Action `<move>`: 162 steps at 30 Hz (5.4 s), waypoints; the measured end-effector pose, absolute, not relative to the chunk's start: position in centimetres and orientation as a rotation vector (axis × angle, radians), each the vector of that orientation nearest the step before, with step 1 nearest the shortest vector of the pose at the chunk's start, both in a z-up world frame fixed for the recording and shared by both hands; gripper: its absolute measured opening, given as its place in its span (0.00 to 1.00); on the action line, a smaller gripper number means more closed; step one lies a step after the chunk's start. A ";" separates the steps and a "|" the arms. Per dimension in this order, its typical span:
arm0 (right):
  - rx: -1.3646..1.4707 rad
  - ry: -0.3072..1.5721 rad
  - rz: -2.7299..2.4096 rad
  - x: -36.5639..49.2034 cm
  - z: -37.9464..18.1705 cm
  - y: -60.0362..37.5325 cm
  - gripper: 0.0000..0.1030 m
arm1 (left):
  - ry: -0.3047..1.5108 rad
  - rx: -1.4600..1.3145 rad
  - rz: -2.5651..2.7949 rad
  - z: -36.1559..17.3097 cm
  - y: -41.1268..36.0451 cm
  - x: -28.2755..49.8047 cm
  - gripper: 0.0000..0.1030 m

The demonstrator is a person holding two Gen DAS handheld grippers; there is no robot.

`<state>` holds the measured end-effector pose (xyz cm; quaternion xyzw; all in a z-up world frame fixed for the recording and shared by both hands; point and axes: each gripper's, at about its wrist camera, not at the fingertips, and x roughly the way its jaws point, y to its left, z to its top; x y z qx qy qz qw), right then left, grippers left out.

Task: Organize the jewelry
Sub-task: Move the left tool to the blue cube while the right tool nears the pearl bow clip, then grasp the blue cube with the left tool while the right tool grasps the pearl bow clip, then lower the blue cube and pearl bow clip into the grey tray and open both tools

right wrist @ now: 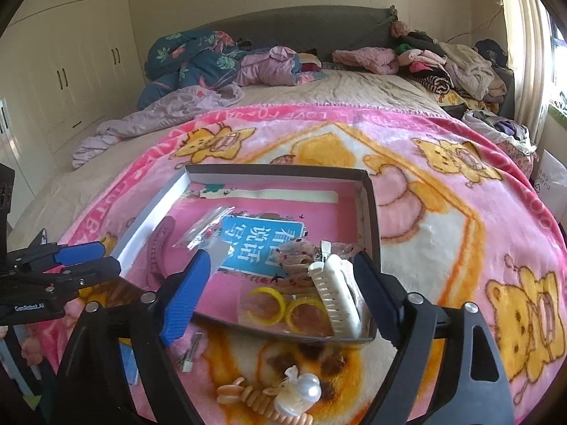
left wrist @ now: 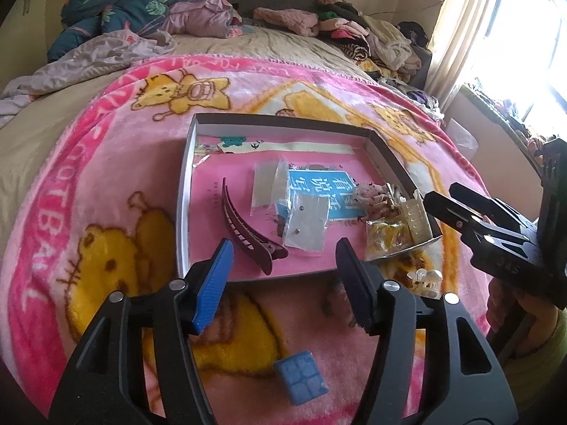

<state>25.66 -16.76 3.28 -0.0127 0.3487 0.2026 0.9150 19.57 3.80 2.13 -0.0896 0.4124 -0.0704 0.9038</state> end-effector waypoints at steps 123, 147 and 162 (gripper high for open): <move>-0.134 0.845 0.497 20.9 -4.9 -18.7 0.41 | 0.975 -0.146 -0.142 -4.9 -1.0 13.4 0.24; -0.146 0.754 0.526 18.7 -0.2 -17.5 0.40 | 0.881 -0.192 -0.135 -1.6 1.6 12.4 0.24; -0.181 0.731 0.588 19.2 1.4 -13.3 0.40 | 0.840 -0.244 -0.088 0.0 5.3 12.5 0.24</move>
